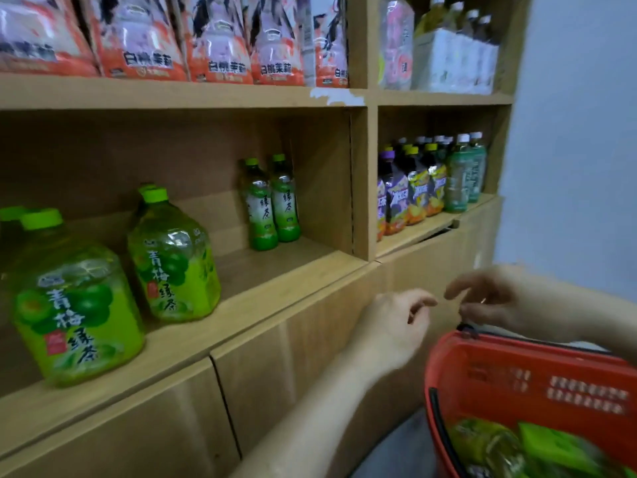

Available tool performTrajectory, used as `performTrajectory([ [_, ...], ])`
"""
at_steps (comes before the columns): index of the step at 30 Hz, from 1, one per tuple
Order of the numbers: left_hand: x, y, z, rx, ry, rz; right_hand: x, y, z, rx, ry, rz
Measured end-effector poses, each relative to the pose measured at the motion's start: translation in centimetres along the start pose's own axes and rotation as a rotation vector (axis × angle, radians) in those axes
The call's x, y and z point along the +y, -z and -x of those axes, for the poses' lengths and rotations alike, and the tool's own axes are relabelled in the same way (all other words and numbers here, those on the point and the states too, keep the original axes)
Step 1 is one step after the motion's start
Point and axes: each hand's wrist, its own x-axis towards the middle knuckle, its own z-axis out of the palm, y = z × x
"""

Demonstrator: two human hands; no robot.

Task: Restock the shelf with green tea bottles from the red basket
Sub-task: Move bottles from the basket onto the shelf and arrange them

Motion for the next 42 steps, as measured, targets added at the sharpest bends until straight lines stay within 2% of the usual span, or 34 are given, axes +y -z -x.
performTrajectory([
  [5,0.4,-5.6,-0.1,-0.227,0.022,-0.001,3.4,-0.4,5.2,-0.063,-0.158,0.062],
  [10,0.3,-12.0,0.5,-0.398,0.025,-0.056,8.9,-4.7,9.3,0.047,-0.314,-0.041],
  [14,-0.5,-18.2,-0.2,-0.564,0.084,-0.135,14.7,-9.4,11.1,0.026,-0.444,-0.149],
  [19,-2.8,-28.5,-0.3,-0.78,0.224,-0.396,21.1,-15.1,10.0,-0.043,-0.646,-0.296],
  [24,-5.9,-38.1,0.7,-1.074,0.459,-0.594,25.5,-19.1,9.5,-0.139,-0.764,-0.397],
  [29,-7.4,-40.1,0.1,-0.912,0.334,-0.651,27.1,-19.0,9.1,-0.077,-0.794,-0.473],
  [32,-7.3,-36.3,-3.1,-0.788,0.45,-0.467,27.0,-19.8,8.5,-0.037,-0.79,-0.519],
  [35,-5.4,-30.9,-6.6,-0.679,0.391,-0.186,27.5,-20.6,7.9,0.03,-0.866,-0.629],
  [36,-4.4,-29.1,-7.2,-0.612,0.404,0.005,27.5,-20.6,7.7,0.04,-0.944,-0.751],
  [38,-2.9,-26.5,-7.2,-0.475,0.519,0.518,27.2,-20.5,7.3,0.04,-1.093,-1.171],
  [40,-1.9,-25.7,-6.1,-0.43,0.622,0.974,26.7,-20.2,6.7,0.03,-1.011,-1.691],
  [42,-1.2,-26.2,-4.8,-0.452,0.673,1.163,26.3,-19.3,6.2,0.159,-0.876,-1.936],
])
